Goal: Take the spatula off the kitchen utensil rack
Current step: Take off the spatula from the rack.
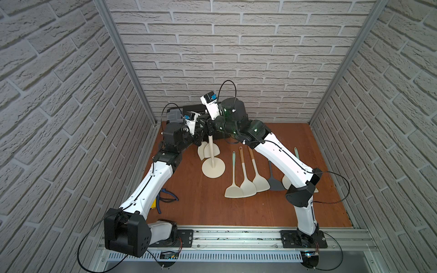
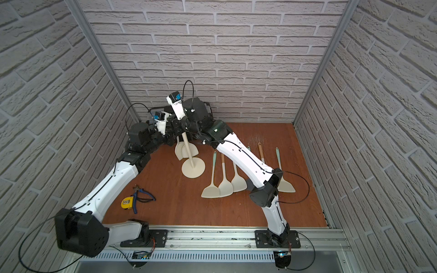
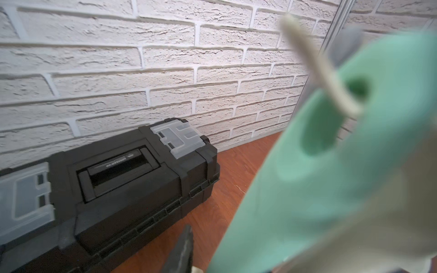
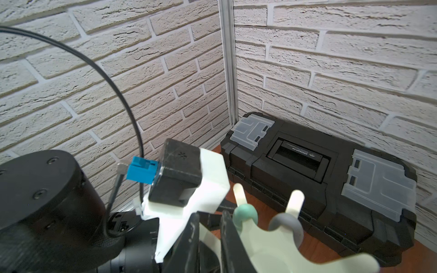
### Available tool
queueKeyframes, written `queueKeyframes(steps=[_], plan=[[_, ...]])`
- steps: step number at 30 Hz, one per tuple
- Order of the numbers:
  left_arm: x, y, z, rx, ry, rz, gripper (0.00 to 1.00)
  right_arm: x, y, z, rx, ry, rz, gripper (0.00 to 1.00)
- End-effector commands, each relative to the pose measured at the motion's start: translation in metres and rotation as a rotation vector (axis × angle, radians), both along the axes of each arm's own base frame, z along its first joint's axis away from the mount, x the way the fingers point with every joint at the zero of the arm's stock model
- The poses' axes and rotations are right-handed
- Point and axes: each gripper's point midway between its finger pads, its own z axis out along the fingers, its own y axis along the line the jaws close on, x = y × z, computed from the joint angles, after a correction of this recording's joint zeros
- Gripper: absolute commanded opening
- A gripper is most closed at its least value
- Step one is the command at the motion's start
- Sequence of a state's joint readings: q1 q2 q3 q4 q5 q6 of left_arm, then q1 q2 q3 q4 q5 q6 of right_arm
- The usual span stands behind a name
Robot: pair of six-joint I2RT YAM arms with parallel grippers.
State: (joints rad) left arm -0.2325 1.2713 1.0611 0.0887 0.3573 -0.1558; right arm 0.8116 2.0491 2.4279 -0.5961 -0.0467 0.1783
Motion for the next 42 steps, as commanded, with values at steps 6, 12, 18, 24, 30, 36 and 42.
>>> queueKeyframes(steps=[6, 12, 18, 24, 30, 36, 42], plan=[[-0.011, -0.001, 0.024, 0.014, -0.084, -0.013, 0.03, -0.003, -0.012, -0.027, -0.083, 0.047, -0.031, 0.18], [-0.020, 0.011, 0.038, 0.059, -0.124, 0.034, 0.00, -0.003, -0.014, -0.041, -0.107, 0.068, -0.042, 0.18], [-0.017, 0.027, 0.045, 0.103, -0.109, 0.122, 0.00, -0.002, -0.016, -0.058, -0.132, 0.095, -0.056, 0.17], [-0.018, 0.038, 0.048, 0.110, -0.096, 0.190, 0.00, -0.002, -0.016, -0.063, -0.140, 0.104, -0.057, 0.17], [-0.023, 0.038, 0.049, 0.110, -0.053, 0.179, 0.00, -0.013, -0.008, -0.034, -0.078, 0.084, 0.015, 0.29], [-0.035, 0.038, 0.045, 0.090, -0.016, 0.169, 0.00, -0.035, -0.004, 0.034, 0.030, 0.007, 0.127, 0.41], [-0.053, 0.038, 0.048, 0.084, 0.020, 0.141, 0.00, -0.066, -0.022, 0.092, 0.134, -0.077, 0.184, 0.47]])
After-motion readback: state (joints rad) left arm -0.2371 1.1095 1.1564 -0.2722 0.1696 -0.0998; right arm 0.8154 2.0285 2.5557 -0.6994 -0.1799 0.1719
